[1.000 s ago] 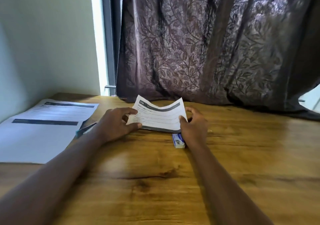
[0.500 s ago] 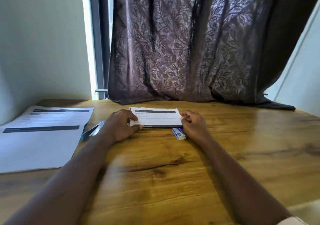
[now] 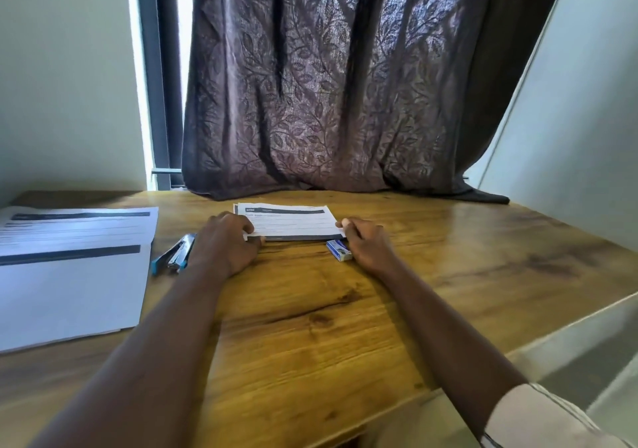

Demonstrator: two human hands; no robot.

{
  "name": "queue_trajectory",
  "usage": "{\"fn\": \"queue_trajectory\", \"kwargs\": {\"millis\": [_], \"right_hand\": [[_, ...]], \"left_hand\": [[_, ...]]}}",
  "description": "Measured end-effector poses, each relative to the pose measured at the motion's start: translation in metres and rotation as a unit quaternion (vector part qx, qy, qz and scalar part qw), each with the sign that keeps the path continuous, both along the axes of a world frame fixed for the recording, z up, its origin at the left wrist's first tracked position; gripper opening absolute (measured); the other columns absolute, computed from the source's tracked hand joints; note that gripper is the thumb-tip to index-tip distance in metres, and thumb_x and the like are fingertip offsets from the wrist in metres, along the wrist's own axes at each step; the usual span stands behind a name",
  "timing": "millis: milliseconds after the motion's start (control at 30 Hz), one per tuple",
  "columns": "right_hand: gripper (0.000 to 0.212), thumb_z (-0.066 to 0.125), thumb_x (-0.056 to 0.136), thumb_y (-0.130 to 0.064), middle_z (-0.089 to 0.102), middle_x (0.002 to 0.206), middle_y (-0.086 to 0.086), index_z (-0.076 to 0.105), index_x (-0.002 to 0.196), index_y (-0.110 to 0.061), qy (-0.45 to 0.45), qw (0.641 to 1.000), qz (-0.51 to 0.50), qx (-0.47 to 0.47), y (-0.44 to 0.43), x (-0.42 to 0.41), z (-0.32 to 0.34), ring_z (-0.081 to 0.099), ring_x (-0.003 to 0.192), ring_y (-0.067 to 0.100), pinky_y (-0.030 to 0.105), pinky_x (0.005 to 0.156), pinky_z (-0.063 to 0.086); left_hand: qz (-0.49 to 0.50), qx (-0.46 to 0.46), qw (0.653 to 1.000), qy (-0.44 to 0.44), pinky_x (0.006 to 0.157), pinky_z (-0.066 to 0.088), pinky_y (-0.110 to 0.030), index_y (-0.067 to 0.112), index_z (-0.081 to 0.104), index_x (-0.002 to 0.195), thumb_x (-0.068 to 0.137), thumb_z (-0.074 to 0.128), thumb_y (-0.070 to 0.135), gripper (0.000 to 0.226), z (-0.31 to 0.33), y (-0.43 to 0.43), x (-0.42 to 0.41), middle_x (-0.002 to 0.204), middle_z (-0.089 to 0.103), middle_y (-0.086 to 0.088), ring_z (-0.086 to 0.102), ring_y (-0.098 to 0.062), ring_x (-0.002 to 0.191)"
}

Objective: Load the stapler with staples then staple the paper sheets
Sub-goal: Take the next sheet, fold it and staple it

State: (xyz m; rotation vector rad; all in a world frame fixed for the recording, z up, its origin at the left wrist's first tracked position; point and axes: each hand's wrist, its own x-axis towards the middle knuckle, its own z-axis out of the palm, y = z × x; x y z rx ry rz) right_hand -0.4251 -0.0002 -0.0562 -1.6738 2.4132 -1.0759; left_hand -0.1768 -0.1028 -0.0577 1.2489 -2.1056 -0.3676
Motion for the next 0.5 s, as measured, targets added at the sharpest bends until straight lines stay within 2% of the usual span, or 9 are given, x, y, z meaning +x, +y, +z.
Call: {"fn": "queue_trajectory", "kwargs": {"millis": [233,367,500], "right_hand": [[0.028,0.052,0.101,-0.03,0.07,0.123,-0.005,0.067,0.124,-0.029,0.019,1.0,0.002,-0.021,0.001,-0.004,-0.003,0.063,0.103,0.011,0.036,0.088,0.056],[0.029,0.052,0.1,-0.032,0.07,0.127,-0.005,0.07,0.122,-0.029,0.025,1.0,0.01,0.001,-0.002,-0.008,-0.006,0.063,0.11,0.015,0.038,0.095,0.053],[0.031,0.051,0.1,-0.036,0.071,0.122,-0.003,0.07,0.123,-0.026,0.033,0.999,0.002,0.02,-0.006,-0.01,-0.009,0.063,0.105,0.015,0.039,0.092,0.054]], "left_hand": [[0.049,0.001,0.998,-0.028,0.097,0.046,-0.042,0.015,0.071,0.116,0.088,0.076,0.038,0.037,0.005,0.007,-0.003,0.124,0.066,-0.012,0.055,-0.032,0.119],[0.087,-0.018,0.994,-0.071,0.096,0.047,-0.043,0.017,0.07,0.118,0.089,0.071,0.04,0.037,0.011,0.016,-0.008,0.121,0.069,-0.01,0.056,-0.031,0.12],[0.096,-0.028,0.991,-0.089,0.095,0.048,-0.043,0.018,0.07,0.116,0.09,0.071,0.042,0.035,0.011,0.021,-0.009,0.12,0.07,-0.009,0.057,-0.03,0.119]]}}
